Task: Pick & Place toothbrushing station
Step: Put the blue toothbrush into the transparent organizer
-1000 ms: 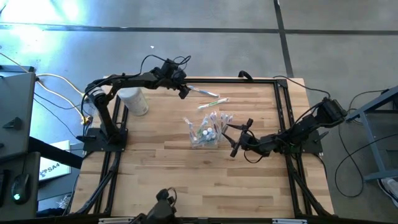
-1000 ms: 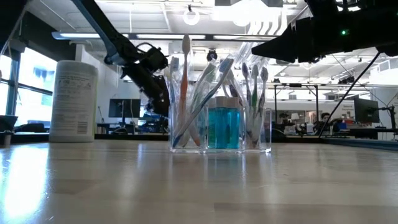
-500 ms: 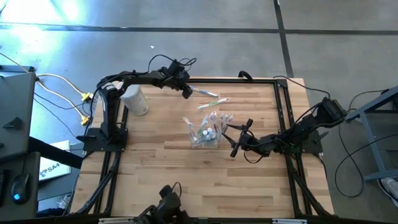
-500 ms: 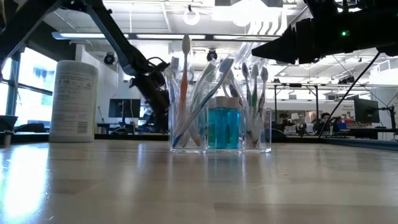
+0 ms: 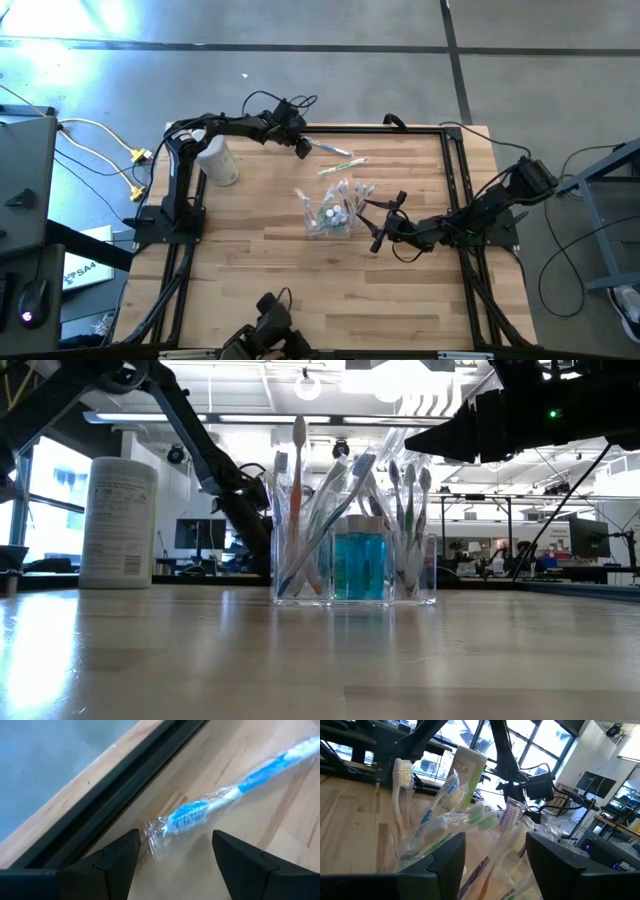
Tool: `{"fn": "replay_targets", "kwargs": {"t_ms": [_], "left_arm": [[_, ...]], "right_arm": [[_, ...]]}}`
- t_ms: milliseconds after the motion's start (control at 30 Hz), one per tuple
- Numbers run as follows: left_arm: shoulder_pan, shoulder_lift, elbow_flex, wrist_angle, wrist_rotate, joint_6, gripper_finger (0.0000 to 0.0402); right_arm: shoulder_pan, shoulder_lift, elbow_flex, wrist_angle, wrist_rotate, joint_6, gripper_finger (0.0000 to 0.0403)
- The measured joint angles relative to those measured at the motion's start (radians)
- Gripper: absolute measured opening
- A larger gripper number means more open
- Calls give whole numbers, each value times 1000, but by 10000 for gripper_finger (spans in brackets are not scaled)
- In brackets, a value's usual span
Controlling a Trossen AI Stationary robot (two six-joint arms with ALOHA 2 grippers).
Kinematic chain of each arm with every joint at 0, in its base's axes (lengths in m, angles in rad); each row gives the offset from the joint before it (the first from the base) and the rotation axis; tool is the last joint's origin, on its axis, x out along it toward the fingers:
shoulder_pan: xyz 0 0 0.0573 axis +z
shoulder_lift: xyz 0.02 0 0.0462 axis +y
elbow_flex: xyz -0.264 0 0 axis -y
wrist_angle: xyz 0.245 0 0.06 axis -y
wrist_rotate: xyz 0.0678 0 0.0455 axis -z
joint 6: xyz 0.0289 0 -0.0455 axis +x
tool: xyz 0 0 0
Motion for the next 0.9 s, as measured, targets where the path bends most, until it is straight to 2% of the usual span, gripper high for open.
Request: {"fn": "replay_targets", "kwargs": {"t_ms": [167,433,633,900], "left_arm": [[6,4,-2,38,45,-15,248],[6,4,-3,41,43,-15,238],[7,4,-3,44,35,-16,172],[6,6,-3,45,44,-16,47]], "right_arm": [[0,0,0,-4,0,0,200],[0,0,0,-5,0,0,200],[0,0,0,-5,0,0,200],[0,0,0,-18,0,7,200]]}}
